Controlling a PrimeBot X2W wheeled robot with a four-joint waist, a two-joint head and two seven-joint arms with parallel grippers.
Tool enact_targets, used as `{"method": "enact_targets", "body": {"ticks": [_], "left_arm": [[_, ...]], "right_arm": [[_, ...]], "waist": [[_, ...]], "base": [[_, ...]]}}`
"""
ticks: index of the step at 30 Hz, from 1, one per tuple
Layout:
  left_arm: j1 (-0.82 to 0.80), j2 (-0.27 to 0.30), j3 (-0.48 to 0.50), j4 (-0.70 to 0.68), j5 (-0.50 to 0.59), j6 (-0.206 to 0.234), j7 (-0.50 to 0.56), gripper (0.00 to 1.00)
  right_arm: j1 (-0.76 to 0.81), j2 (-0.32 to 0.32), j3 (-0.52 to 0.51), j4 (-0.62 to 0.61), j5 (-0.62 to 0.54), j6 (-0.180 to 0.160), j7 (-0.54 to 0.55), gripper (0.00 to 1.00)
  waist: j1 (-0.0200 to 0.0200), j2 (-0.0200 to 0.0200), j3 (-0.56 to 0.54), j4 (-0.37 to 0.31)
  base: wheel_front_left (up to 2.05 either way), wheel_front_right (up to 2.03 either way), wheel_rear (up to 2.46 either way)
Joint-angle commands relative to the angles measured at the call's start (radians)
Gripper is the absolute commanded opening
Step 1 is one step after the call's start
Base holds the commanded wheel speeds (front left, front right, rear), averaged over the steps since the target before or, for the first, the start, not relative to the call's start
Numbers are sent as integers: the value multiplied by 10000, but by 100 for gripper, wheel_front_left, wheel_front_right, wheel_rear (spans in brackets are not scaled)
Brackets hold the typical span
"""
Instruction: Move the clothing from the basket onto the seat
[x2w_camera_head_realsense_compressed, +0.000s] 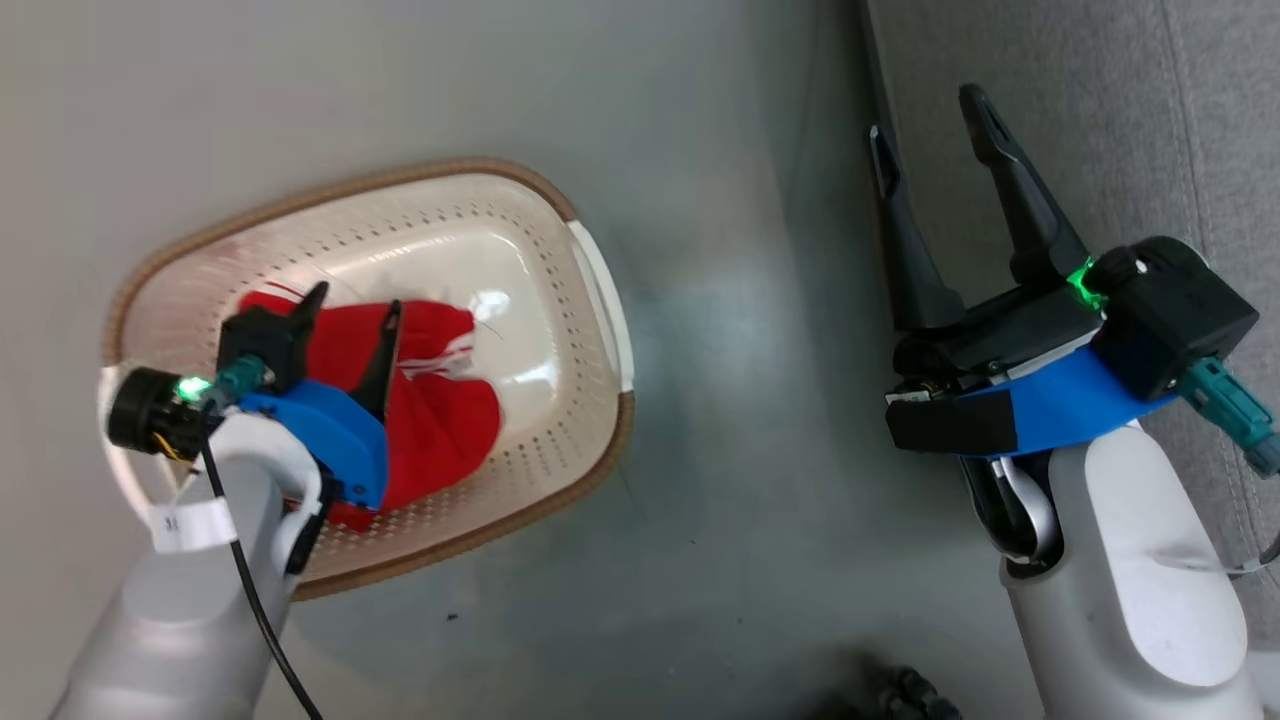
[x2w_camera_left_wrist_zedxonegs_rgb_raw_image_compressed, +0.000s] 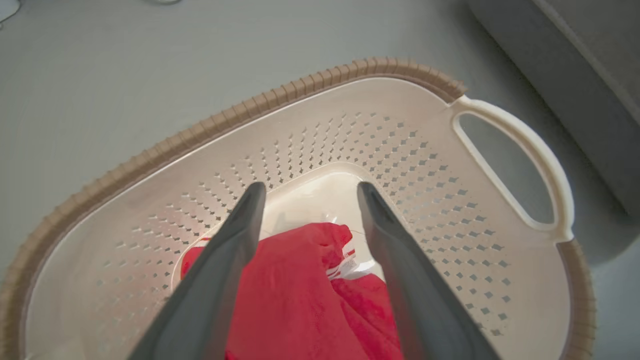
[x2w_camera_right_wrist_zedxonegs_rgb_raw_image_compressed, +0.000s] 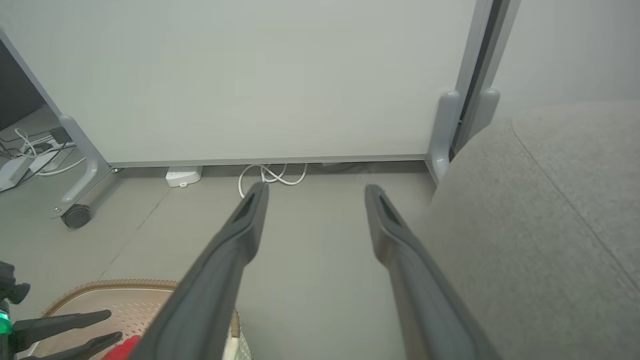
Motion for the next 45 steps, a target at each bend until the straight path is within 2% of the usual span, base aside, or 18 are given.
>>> {"method": "enact_targets", "body": {"ticks": [1, 7, 17, 19, 20, 21, 22, 45], "left_arm": [[-263, 99, -13, 106, 22, -19, 28, 100], [-991, 335, -196, 1077, 116, 41, 392, 100], [-1656, 365, -332, 2658, 349, 1093, 1674, 100], [-1669, 316, -335, 2852, 282, 1128, 1890, 100], [-1685, 295, -347, 2918, 255, 1132, 1955, 66], [-1717, 281, -361, 2957, 235, 1120, 1972, 5], [-1709, 249, -375, 3007, 192, 1044, 2008, 0], [-1775, -331, -523, 3633, -278, 749, 1480, 0]], "right_arm": [[-189, 19, 32, -4, 60, 1, -101, 100], [-398, 19, 207, 134, 306, 1, -380, 100], [-640, 18, 408, 354, 563, 1, -641, 100], [-667, 18, 425, 403, 607, 1, -660, 100], [-697, 16, 419, 428, 612, 1, -674, 100], [-719, 16, 409, 442, 614, 1, -690, 100], [-713, 16, 396, 451, 621, 1, -701, 100], [-679, 17, 379, 746, 330, 1, -662, 100]], "waist": [[-4, 1, 861, -671], [-4, 1, 1471, -957], [-4, 1, 1821, -1001], [-4, 1, 1813, -998], [-4, 1, 1804, -1001], [-4, 1, 1792, -1005], [-4, 1, 1778, -1009], [-4, 1, 1174, -834]], "base": [[0, 0, 0], [0, 0, 0], [0, 0, 0], [0, 0, 0], [0, 0, 0], [0, 0, 0], [0, 0, 0], [0, 0, 0]]}}
